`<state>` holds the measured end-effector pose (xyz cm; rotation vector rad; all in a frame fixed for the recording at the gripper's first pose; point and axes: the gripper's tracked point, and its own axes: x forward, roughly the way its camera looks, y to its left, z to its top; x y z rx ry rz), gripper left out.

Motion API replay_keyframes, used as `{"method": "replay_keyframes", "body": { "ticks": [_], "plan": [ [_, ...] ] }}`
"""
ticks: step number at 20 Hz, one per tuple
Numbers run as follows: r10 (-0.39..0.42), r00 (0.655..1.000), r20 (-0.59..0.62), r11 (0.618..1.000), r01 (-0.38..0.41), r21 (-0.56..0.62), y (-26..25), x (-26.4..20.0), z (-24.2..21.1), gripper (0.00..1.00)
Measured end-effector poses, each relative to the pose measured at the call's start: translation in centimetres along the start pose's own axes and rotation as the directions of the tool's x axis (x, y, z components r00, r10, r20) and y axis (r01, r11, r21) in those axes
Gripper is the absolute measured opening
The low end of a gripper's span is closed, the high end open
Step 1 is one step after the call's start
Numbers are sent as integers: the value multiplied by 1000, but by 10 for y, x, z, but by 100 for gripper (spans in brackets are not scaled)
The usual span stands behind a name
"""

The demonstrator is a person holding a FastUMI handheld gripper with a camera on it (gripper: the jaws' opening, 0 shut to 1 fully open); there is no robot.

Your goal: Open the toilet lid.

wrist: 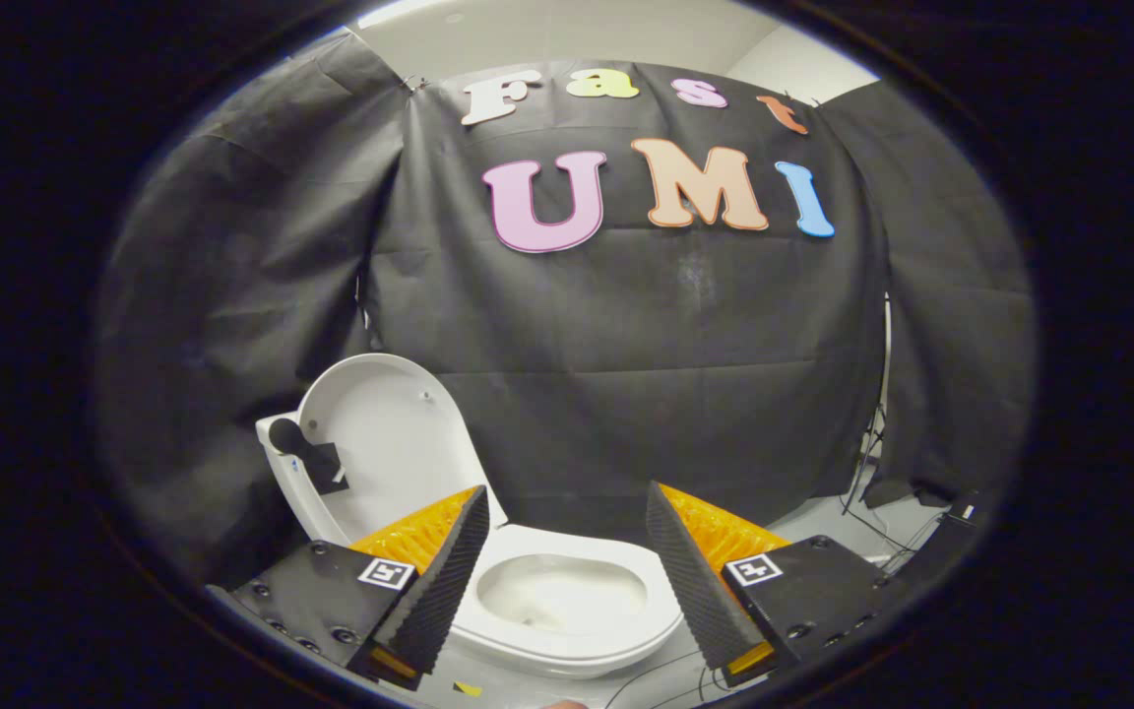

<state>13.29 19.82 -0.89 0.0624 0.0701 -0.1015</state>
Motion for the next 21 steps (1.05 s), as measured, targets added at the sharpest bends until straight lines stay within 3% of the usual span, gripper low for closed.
{"method": "replay_keyframes", "body": {
  "ticks": [21],
  "plan": [
    [-21,1000,-14,999,21,-25,-9,3,-5,99]
  ]
}}
